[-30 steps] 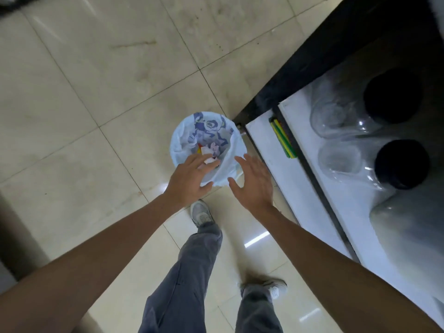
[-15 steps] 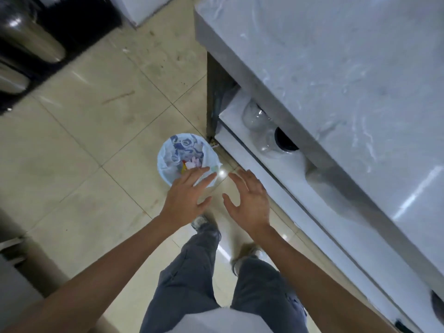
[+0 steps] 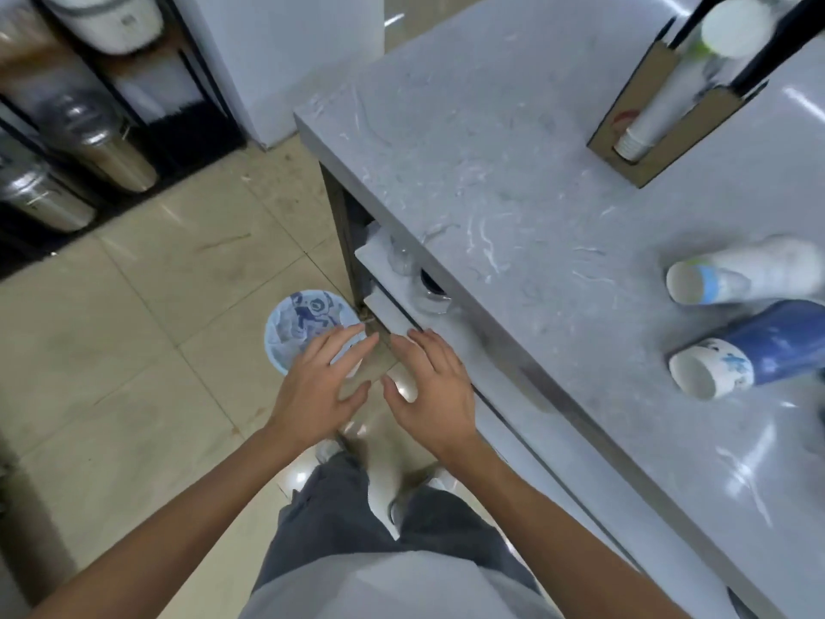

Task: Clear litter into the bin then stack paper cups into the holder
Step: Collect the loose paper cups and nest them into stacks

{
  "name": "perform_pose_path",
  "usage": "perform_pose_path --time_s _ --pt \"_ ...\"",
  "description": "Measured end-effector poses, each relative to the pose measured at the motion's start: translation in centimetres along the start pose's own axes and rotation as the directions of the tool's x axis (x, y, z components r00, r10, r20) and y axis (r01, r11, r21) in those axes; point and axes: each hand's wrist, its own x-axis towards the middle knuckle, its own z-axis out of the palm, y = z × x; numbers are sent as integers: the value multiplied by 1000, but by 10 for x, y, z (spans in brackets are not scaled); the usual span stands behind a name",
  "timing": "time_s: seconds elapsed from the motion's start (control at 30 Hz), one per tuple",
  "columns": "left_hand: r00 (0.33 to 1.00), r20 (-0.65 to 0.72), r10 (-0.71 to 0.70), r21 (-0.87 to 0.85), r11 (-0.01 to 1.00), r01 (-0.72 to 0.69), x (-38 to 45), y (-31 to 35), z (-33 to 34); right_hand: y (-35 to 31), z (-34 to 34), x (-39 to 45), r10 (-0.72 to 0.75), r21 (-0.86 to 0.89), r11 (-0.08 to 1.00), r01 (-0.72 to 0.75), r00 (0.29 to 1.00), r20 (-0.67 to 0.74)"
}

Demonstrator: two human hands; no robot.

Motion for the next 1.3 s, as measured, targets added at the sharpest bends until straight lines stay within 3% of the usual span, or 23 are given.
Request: perform_pose_path --time_s 0.3,0.63,0.97,1.3 --pt "980 -75 184 8 983 -184 46 80 -10 21 -87 -24 -41 11 999 43 988 -152" --pt "907 -46 418 -8 908 -419 117 164 -13 58 -165 -50 97 58 995 -82 941 -323" --pt "849 18 529 -147 841 -521 215 268 2 117 -259 -75 262 -17 946 -324 795 -547" --pt "824 174 539 -166 841 -515 309 329 45 177 -336 -121 494 -105 728 -677 624 -605"
